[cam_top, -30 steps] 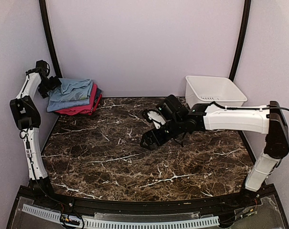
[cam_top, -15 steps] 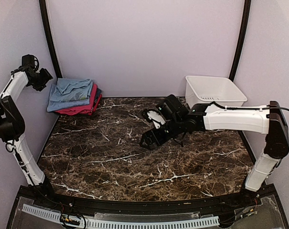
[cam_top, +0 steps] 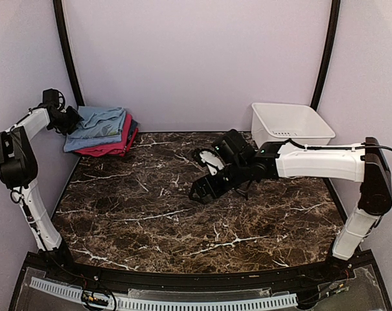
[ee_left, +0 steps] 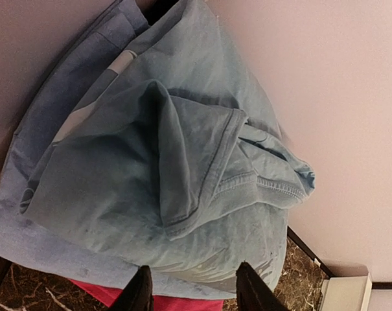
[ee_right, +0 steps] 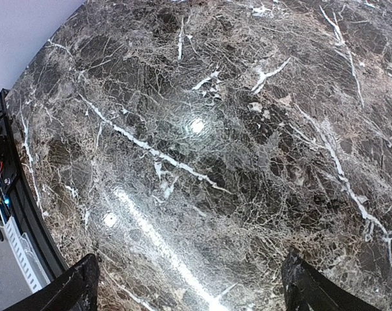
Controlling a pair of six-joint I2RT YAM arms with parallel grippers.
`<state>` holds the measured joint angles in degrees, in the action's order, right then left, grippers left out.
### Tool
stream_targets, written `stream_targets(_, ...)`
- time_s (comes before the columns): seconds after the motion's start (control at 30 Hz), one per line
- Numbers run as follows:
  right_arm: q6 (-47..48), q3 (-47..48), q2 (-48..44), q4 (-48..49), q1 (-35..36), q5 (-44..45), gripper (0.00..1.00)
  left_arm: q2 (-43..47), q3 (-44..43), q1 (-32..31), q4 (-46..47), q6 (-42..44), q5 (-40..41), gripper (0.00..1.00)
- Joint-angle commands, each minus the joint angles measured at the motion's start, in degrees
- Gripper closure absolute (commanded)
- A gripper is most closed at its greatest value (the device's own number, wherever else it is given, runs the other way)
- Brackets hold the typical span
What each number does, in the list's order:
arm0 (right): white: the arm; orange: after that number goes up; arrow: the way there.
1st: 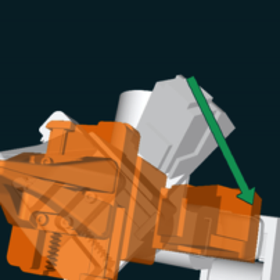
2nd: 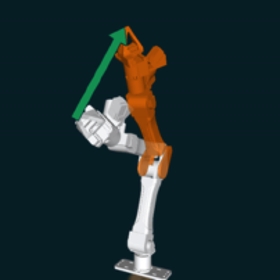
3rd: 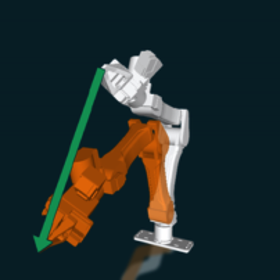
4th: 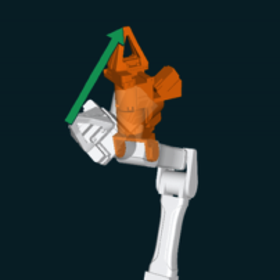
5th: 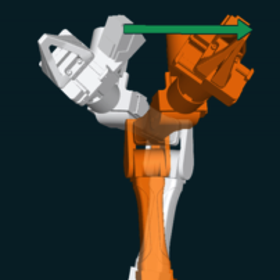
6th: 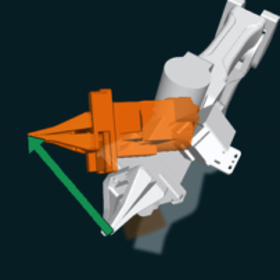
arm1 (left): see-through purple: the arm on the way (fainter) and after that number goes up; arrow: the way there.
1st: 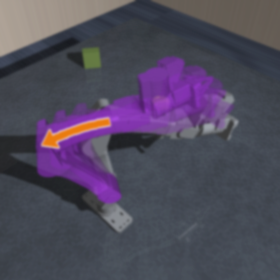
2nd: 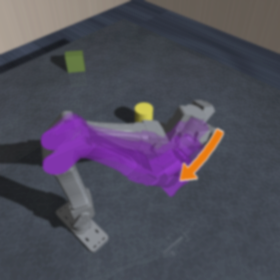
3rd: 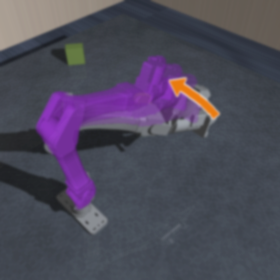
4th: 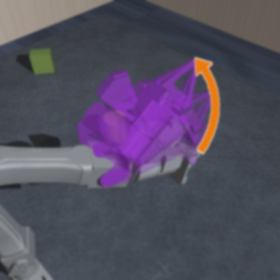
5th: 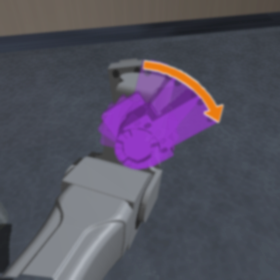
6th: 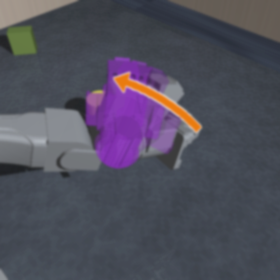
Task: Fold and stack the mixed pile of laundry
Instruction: Adjust the square-folded T-shirt at the corner of the board.
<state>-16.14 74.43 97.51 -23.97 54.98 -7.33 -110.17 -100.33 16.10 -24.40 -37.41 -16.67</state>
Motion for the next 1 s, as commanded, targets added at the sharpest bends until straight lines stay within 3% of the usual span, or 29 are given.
stream_targets(0.0, -0.77, -0.52, -0.07, 1.76, -0.31, -0.31, 0.06, -1.54, -0.92, -0.24, 3.46, -1.82, -1.48, 0.58)
stream_targets(0.43, -0.78, -0.93, -0.02, 1.38, -0.36, 0.23, 0.06, -8.12, -6.26, -0.45, 5.15, -3.20, -1.62, 0.68)
stream_targets(0.67, -0.82, -0.79, 0.14, 0.95, -0.39, 0.68, 0.06, -9.92, -7.17, -0.44, 7.88, -5.06, -3.73, 0.91)
stream_targets(0.73, -0.87, -0.71, 0.28, 0.75, -0.36, 0.68, 0.06, -9.97, -7.08, -0.36, 10.19, -6.25, -4.82, 0.99)
stream_targets(0.97, -1.08, -0.57, 0.81, 0.10, -0.38, 0.80, 0.06, -12.42, -8.49, -0.29, 22.83, -12.02, -5.62, 1.00)
